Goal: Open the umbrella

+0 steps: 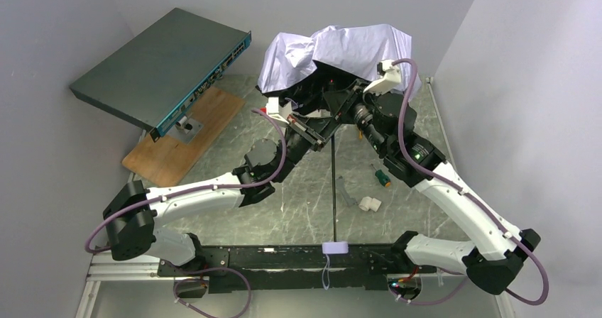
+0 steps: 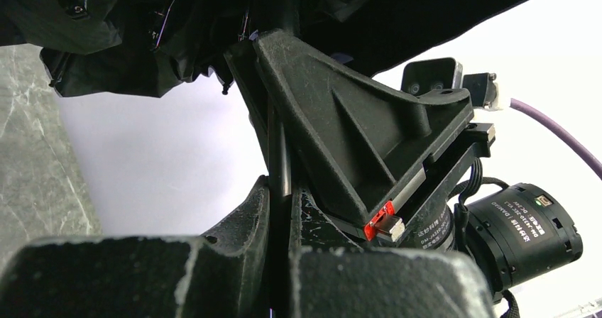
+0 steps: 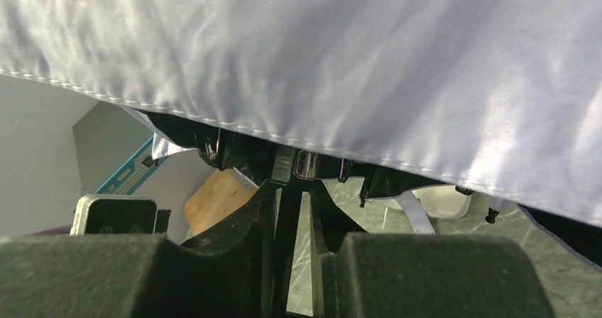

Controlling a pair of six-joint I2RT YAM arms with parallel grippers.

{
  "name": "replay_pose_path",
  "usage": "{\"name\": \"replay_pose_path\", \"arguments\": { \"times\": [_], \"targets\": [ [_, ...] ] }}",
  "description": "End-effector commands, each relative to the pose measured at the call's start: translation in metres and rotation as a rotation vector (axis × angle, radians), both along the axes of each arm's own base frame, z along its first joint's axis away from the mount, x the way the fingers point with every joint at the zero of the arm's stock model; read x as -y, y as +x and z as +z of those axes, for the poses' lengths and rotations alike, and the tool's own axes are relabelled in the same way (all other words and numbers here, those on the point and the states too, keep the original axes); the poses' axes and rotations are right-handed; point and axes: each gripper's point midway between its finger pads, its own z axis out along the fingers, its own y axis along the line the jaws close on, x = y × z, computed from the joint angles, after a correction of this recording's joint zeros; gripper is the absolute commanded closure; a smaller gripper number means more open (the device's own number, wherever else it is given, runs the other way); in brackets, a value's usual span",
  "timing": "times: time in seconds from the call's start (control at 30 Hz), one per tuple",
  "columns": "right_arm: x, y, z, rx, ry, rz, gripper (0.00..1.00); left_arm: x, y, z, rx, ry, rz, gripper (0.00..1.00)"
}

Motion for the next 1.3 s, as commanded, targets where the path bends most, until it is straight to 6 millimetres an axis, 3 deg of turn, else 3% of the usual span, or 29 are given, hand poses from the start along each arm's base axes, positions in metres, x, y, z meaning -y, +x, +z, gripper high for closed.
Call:
{"name": "replay_pose_path", "arguments": {
  "times": [0.0,0.37,0.93,1.27],
  "targets": [
    [0.128,0.062,0.105,0.318,0.245,-0.653,0.84,0.037,-0.173,0.028,0.22,-0.004,-0.595,1.0],
    [0.146,0.071,0.138,0.406,0.263,-0.735,0.83,0.04,-0.18,0.029,0.227,0.016,-0.594,1.0],
    [0.182,0.06,0.185,0.502,0.28,-0.822,0.81,0.051,-0.191,0.03,0.241,0.043,-0.619,1.0],
    [0.195,0.067,0.201,0.522,0.283,-0.845,0.81,0.051,-0.192,0.03,0.243,0.078,-0.601,1.0]
  ]
}}
